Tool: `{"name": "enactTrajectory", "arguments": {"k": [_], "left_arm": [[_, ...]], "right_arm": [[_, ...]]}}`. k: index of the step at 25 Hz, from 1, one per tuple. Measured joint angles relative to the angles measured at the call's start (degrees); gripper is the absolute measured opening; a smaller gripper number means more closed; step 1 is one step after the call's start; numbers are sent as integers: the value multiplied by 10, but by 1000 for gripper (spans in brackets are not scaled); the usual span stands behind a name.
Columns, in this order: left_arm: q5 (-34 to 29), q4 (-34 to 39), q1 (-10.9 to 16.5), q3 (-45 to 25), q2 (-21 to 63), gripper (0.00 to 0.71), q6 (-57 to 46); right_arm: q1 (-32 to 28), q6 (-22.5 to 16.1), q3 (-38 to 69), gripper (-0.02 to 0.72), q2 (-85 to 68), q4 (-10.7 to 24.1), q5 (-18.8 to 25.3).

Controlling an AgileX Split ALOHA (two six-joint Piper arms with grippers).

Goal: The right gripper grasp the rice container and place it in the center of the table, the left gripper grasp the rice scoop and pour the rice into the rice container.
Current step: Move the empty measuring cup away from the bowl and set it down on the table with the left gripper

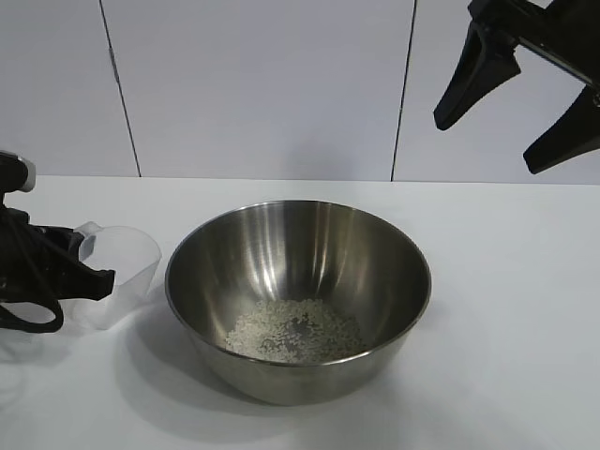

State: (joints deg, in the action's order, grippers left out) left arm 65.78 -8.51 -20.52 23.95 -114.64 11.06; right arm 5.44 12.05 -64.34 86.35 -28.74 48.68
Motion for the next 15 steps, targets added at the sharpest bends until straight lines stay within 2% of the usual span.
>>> {"name": "enactTrajectory", "arguments": {"k": [15], "left_arm": [[-20,-14,0,0,0,176,0]], "right_arm": [[0,0,0,631,0,0,1]]}}
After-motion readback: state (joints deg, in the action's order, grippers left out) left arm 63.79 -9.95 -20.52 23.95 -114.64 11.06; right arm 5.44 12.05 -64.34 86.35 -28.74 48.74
